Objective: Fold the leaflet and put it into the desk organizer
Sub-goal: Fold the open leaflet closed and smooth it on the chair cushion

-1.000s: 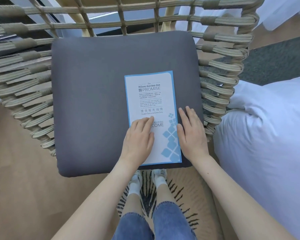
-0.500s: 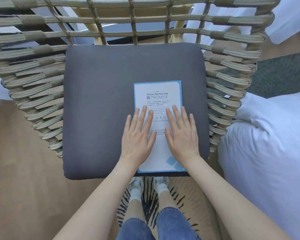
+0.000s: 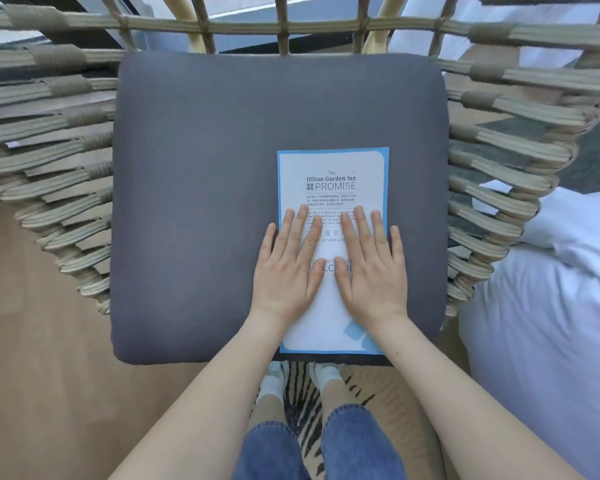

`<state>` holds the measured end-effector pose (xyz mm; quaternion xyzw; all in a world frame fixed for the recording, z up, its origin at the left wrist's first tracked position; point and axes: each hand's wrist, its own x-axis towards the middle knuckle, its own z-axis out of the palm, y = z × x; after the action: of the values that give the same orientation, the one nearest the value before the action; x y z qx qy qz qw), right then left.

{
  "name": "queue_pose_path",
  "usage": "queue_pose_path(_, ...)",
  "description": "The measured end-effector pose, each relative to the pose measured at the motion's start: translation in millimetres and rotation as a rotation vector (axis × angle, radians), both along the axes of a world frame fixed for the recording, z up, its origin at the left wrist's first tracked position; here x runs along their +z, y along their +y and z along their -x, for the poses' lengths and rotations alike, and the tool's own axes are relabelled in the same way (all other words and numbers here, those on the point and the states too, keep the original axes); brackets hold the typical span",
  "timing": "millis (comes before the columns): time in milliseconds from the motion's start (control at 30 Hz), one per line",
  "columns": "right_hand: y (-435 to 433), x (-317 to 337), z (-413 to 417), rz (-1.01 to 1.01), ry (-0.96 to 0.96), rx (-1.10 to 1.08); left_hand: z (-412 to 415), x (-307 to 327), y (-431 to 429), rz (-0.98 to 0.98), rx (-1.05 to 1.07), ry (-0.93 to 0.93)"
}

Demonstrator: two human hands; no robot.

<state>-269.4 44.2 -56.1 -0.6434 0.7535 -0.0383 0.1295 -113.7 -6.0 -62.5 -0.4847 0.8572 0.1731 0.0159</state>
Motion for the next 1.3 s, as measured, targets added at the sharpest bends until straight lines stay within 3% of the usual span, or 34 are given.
queue_pose_path(167,-8,37,-1,-0.134,-0.040,-0.002,7,44,-11,-0.099,-0.042,-0.063)
queue_pose_path(333,-42,65,16,-0.045,-0.072,-0.029,14,71,-52,0.009,-0.019,0.013)
queue_pose_path(500,-84,50,29,-0.043,-0.077,0.006,18,46,-87,0.004,-0.039,-0.044)
queue_pose_path(767,-79,-6,35,-0.007,-0.019,0.050,13,-4,-85,0.019,-0.040,0.003)
queue_pose_path(1033,-80,26,36,-0.041,0.001,0.047,12,33,-88,0.002,-0.059,-0.047)
queue_pose_path(1167,-39,59,27,0.052,-0.043,0.030,-9,59,-52,0.089,-0.032,0.045)
queue_pose_path(1300,25,63,7,-0.003,-0.096,0.061,-30,58,22,0.030,-0.073,0.061)
